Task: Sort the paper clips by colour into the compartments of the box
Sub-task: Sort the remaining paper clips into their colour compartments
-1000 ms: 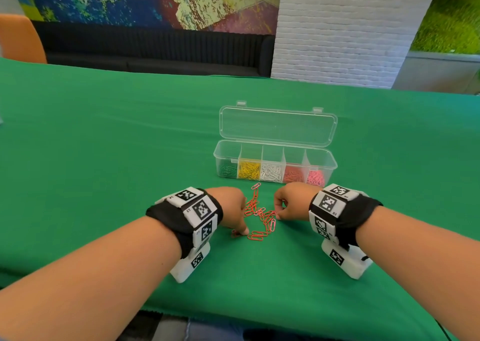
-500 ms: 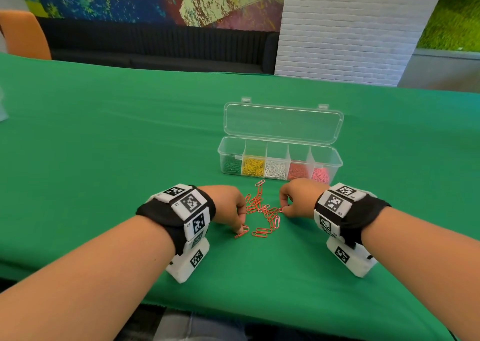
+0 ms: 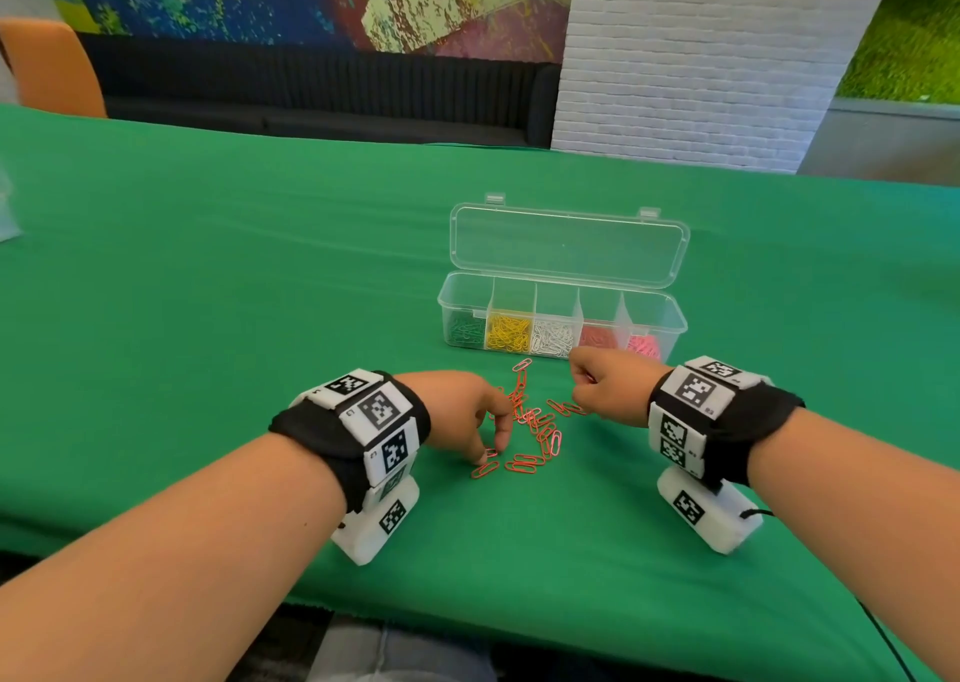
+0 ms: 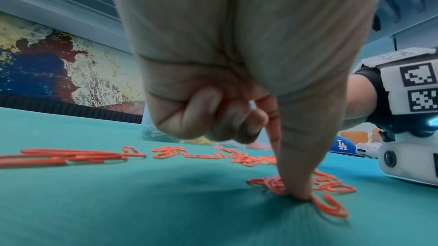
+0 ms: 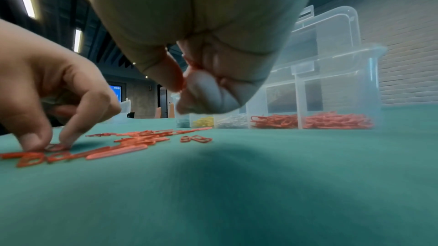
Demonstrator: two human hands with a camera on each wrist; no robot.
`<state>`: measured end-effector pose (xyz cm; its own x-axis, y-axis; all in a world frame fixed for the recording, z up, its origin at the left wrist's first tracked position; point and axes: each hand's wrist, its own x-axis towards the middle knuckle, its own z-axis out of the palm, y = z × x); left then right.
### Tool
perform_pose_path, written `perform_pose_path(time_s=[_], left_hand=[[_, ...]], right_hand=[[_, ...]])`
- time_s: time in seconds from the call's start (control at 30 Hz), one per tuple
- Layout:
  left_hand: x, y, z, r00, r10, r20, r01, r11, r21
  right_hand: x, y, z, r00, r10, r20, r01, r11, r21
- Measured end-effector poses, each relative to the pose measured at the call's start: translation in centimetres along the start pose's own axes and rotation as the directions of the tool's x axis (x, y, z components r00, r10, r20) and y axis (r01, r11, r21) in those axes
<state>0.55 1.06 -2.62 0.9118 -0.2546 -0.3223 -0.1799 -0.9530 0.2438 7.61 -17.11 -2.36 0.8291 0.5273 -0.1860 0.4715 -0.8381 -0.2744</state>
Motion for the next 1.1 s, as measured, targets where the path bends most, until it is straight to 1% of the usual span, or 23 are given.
perform_pose_path(time_s=[0.07,0.17,0.23,0.3,0.37,0.43,0.5,0.57,0.63,0.77,0.83,0.93,0.97,1.0,1.07,1.1], left_hand=[[0.0,0.0,0.0,1.000,0.001,0.023,-0.001,1.000,0.017],[0.1,-0.1,0.0,0.999,-0.017,0.028,0.017,1.000,0.011],[0.2,-0.4,-0.1,0.998,-0.044,0.042,0.044,0.999,-0.002],[0.3,-0.7,-0.1,0.996,-0.062,0.066,0.063,0.998,-0.012],[0.5,-0.9,-0.1,0.994,-0.066,0.090,0.068,0.998,-0.017],[0.5,-0.9,-0.1,0.994,-0.055,0.099,0.058,0.998,-0.025],[0.5,-1.0,-0.1,0.995,-0.038,0.089,0.044,0.997,-0.059],[0.3,-1.3,-0.2,0.998,-0.033,0.049,0.038,0.994,-0.098],[0.1,-1.8,-0.3,0.999,-0.045,0.006,0.045,0.987,-0.154],[0.2,-2.6,-0.5,0.991,-0.117,-0.070,0.100,0.972,-0.214],[0.4,-2.6,-0.7,0.986,-0.145,-0.087,0.116,0.954,-0.276],[0.9,-2.2,-1.4,0.981,-0.168,-0.095,0.116,0.906,-0.407],[1.1,-1.9,-1.7,0.981,-0.163,-0.102,0.108,0.906,-0.410],[1.2,-1.5,-2.1,0.981,-0.160,-0.108,0.108,0.920,-0.378],[1.5,-0.4,-2.8,0.982,-0.158,-0.100,0.127,0.956,-0.263],[1.7,0.3,-3.1,0.985,-0.154,-0.076,0.136,0.970,-0.202]], right_hand=[[-0.2,0.2,0.1,0.999,0.017,0.037,-0.020,0.996,0.086],[-0.4,0.2,0.1,0.996,0.048,0.078,-0.064,0.974,0.219],[-0.6,0.0,-0.1,0.993,0.034,0.110,-0.059,0.969,0.241],[-1.0,-0.3,-0.1,0.988,-0.017,0.151,-0.015,0.979,0.205],[-1.4,-0.5,0.0,0.981,-0.076,0.179,0.059,0.993,0.099],[-1.6,-0.7,0.2,0.971,-0.140,0.196,0.144,0.990,-0.006],[-1.6,-0.7,0.4,0.960,-0.179,0.216,0.200,0.976,-0.083],[-1.6,-0.7,0.5,0.957,-0.195,0.216,0.229,0.963,-0.144],[-1.5,-0.6,0.5,0.961,-0.192,0.199,0.230,0.954,-0.191],[-1.3,-0.5,0.8,0.971,-0.169,0.167,0.205,0.950,-0.235],[-1.3,-0.4,0.8,0.973,-0.171,0.156,0.203,0.954,-0.220],[-1.2,-0.4,0.8,0.973,-0.162,0.166,0.196,0.957,-0.215],[-1.1,-0.4,0.9,0.973,-0.151,0.172,0.188,0.957,-0.221],[-1.1,-0.5,1.1,0.974,-0.136,0.180,0.176,0.958,-0.225],[-1.0,-0.5,1.3,0.975,-0.099,0.201,0.142,0.966,-0.217],[-1.0,-0.4,1.3,0.974,-0.081,0.210,0.126,0.970,-0.208]])
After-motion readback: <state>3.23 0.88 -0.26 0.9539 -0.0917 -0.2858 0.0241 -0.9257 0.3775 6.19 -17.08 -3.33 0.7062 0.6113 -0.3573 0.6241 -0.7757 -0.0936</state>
